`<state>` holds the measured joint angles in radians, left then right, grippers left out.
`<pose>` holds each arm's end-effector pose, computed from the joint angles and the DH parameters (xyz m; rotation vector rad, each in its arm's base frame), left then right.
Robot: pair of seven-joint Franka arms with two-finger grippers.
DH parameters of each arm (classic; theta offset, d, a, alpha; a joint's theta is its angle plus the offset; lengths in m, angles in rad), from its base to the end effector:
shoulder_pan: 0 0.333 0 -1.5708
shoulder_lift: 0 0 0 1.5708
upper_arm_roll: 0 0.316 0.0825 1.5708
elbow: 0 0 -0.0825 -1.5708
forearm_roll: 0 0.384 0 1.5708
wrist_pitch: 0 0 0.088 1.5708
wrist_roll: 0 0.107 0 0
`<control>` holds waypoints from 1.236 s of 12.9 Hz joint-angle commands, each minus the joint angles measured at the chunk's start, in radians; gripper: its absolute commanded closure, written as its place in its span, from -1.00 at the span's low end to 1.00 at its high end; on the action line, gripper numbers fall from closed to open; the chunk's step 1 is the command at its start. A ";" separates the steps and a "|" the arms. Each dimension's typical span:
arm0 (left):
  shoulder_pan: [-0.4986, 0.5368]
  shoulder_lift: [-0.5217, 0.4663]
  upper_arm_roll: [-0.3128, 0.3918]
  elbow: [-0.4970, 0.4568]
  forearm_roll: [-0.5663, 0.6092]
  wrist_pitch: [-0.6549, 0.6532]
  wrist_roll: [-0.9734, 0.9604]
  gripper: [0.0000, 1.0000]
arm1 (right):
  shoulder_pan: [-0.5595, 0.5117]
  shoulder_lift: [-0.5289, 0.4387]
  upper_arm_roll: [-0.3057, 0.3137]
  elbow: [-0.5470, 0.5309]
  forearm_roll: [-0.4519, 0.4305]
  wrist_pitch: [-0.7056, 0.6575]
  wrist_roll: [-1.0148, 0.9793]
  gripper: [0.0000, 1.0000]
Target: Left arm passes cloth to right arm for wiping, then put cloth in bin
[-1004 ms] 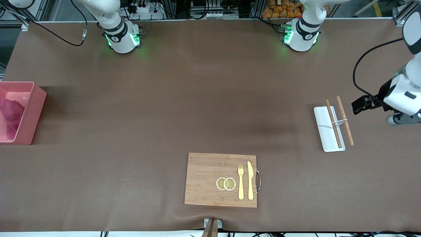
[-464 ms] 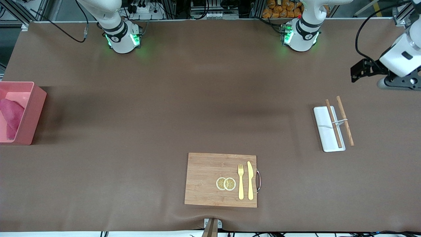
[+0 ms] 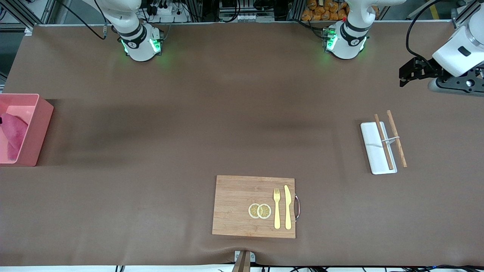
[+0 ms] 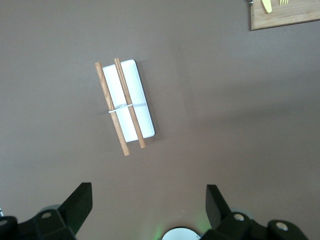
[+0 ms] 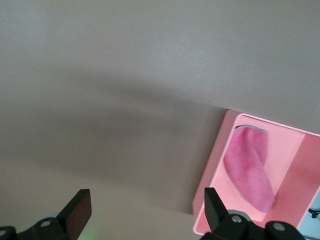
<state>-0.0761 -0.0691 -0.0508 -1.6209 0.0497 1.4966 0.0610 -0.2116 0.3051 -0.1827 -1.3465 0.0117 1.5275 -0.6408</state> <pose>0.5212 -0.0618 0.6321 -3.0723 0.2856 0.0826 0.5942 -0.2275 0.5464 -3.0897 -0.3903 0.1948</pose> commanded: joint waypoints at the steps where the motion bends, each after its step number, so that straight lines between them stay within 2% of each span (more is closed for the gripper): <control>1: 0.005 -0.005 -0.018 0.018 -0.027 0.030 -0.027 -1.00 | 0.104 -0.067 -0.006 -0.023 -0.009 -0.073 0.166 -1.00; 6: 0.010 -0.011 -0.015 0.041 -0.024 0.031 -0.035 -1.00 | 0.276 -0.182 0.005 -0.065 0.007 -0.156 0.583 -1.00; 9: 0.010 0.005 -0.009 0.078 -0.021 0.028 -0.033 -1.00 | 0.258 -0.314 0.138 -0.144 0.005 -0.153 0.835 -1.00; 10: 0.010 0.005 -0.009 0.078 -0.021 0.028 -0.033 -1.00 | 0.250 -0.348 0.166 -0.152 0.007 -0.159 0.880 -1.00; 13: 0.010 0.003 -0.009 0.078 -0.027 0.028 -0.032 -1.00 | 0.160 -0.373 0.173 -0.149 -0.004 -0.143 0.805 -1.00; 16: 0.010 0.003 -0.014 0.076 -0.022 0.027 -0.033 -1.00 | 0.127 -0.373 0.173 -0.152 -0.007 -0.133 0.742 -1.00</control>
<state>-0.0698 -0.0708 -0.0588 -1.5603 0.0318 1.5278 0.0383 -0.0629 -0.0544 -0.0283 -1.4700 0.0108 1.3759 0.1183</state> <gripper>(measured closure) 0.000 0.000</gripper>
